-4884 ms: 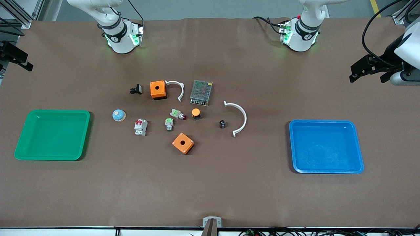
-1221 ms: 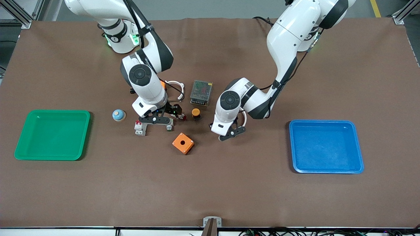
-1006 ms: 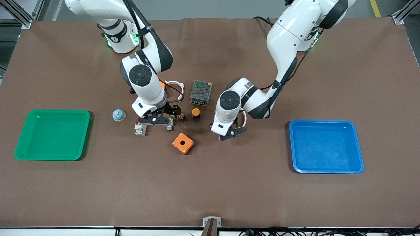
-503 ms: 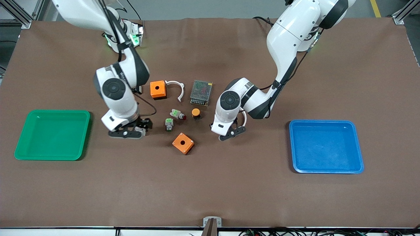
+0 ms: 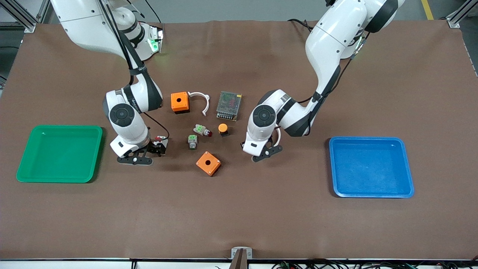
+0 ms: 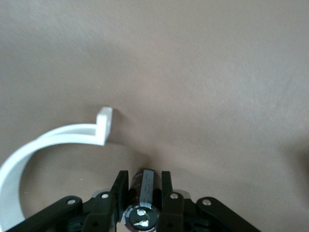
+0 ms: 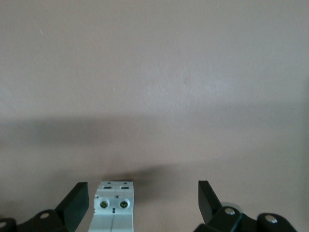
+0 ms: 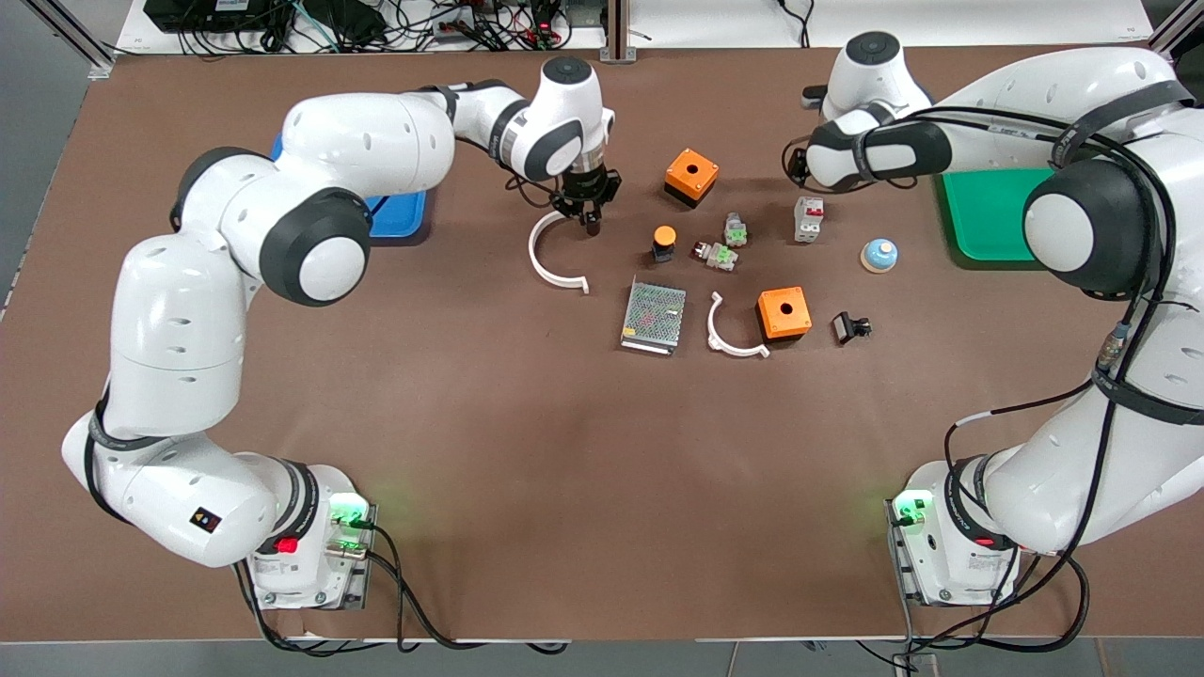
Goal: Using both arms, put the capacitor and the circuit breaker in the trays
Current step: 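Carry the capacitor with the left gripper over the blue tray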
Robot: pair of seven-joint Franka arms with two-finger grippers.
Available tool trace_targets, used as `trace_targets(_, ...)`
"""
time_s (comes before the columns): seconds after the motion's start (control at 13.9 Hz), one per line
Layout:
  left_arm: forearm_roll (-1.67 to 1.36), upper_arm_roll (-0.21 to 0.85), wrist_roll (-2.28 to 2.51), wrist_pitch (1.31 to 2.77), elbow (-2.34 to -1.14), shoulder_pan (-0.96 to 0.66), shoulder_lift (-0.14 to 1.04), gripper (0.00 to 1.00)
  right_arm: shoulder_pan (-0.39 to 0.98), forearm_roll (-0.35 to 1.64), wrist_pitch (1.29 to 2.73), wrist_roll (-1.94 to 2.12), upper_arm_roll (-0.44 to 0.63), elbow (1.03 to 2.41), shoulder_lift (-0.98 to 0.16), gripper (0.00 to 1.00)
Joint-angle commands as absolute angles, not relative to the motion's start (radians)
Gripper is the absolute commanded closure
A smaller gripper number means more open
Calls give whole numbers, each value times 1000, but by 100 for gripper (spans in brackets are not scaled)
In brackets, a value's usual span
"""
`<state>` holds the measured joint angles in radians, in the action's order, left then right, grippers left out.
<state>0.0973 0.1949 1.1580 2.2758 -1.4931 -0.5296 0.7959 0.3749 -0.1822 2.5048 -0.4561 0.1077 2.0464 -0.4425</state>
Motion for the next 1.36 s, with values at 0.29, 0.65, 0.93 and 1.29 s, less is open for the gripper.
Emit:
trace_targets(0.29, 72, 207, 986, 2042, -1525, -381, 580, 90, 354, -94, 2517, -465, 40, 2092, -420, 0)
trace_targets(0.65, 72, 207, 659, 1862, -1552, -192, 482, 92, 345, -72, 2514, -408, 37, 2095, -420, 0)
trace_targets(0.93, 93, 204, 433, 1858, -1562, -36, 482, 92, 334, -72, 2510, -394, 37, 2132, -416, 0)
trace_targets(1.29, 196, 203, 287, 1960, -1565, 113, 541, 92, 336, -72, 2505, -396, 37, 2151, -410, 5)
